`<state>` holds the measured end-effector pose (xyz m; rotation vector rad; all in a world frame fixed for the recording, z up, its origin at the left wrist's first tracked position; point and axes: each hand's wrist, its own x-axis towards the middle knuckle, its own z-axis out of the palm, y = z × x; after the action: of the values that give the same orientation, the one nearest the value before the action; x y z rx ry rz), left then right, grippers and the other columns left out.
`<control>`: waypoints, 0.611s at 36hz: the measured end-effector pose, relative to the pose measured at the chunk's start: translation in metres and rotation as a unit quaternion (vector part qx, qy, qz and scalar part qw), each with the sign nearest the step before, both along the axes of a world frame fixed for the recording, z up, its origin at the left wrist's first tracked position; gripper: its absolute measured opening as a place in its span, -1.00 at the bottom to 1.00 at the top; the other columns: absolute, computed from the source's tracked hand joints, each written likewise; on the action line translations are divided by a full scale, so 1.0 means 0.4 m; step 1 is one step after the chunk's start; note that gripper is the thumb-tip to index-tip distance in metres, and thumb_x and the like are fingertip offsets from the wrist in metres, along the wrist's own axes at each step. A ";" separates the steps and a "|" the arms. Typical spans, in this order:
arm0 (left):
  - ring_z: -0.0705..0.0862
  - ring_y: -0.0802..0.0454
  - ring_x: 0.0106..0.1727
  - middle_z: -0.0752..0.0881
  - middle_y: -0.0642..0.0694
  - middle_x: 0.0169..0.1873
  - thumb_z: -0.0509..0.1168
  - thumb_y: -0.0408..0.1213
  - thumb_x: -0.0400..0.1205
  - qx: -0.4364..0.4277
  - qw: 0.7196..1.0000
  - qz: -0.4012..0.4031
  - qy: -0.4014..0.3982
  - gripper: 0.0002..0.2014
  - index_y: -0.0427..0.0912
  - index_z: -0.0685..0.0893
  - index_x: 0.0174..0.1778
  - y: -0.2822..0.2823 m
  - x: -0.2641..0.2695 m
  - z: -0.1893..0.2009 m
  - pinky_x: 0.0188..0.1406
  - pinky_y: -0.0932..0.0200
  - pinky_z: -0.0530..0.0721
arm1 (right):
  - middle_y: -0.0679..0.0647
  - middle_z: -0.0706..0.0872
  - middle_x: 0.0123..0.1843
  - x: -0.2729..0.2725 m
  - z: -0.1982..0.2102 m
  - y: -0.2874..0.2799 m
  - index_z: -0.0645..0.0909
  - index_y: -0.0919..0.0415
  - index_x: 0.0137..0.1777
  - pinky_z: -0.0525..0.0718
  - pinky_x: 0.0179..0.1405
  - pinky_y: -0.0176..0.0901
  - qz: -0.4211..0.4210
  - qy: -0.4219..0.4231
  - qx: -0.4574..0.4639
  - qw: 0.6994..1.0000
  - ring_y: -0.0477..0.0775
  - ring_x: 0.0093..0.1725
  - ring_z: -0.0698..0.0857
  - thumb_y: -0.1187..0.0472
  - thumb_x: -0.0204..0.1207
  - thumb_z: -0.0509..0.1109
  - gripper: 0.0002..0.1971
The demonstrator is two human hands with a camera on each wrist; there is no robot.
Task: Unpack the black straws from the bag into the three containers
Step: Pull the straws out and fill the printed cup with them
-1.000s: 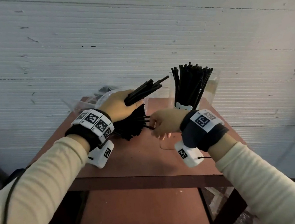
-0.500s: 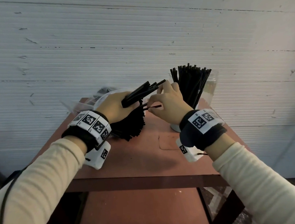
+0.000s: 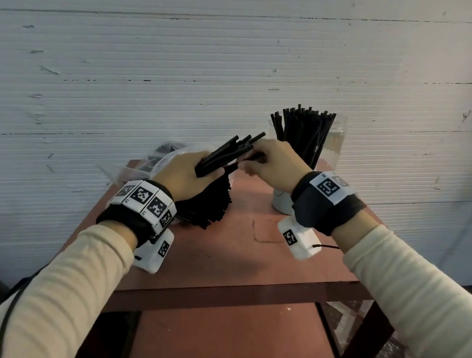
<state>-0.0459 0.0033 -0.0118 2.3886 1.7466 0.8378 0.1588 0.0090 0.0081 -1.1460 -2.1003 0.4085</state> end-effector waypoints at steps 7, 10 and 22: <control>0.76 0.12 -0.11 0.78 0.12 -0.21 0.26 0.21 0.54 -0.047 0.996 -0.049 -0.061 -0.81 0.22 0.61 -0.12 -0.005 0.022 0.035 0.09 -0.05 0.69 | 0.06 0.76 -0.19 0.003 0.070 -0.012 0.61 0.23 -0.02 0.72 -0.02 0.05 0.021 0.084 0.072 0.994 0.07 -0.15 0.75 0.34 0.45 0.41 -0.88; 0.73 0.20 -0.19 0.76 0.07 -0.26 0.37 -0.06 0.63 -0.038 0.984 -0.081 -0.157 -0.92 0.08 0.63 -0.13 -0.015 0.053 0.075 0.00 0.18 0.64 | -0.09 0.70 -0.05 0.004 0.110 -0.030 0.54 0.20 0.18 0.72 0.09 0.07 0.054 0.133 0.099 0.985 -0.03 -0.09 0.74 0.39 0.52 0.34 -0.74; 0.72 0.06 -0.26 0.73 -0.12 -0.34 0.42 -0.25 0.62 -0.080 0.892 -0.198 -0.399 -0.90 -0.19 0.71 -0.14 -0.042 0.192 0.086 -0.06 0.14 0.71 | -0.03 0.55 0.35 0.006 0.230 -0.121 0.31 0.03 0.55 0.66 0.11 -0.29 0.118 0.201 0.157 0.960 -0.09 0.06 0.69 0.16 0.67 0.29 -0.53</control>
<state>0.0311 -0.0135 0.0226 1.7778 0.9253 1.2829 0.1611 -0.0394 0.1001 -0.5739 -1.8576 0.3653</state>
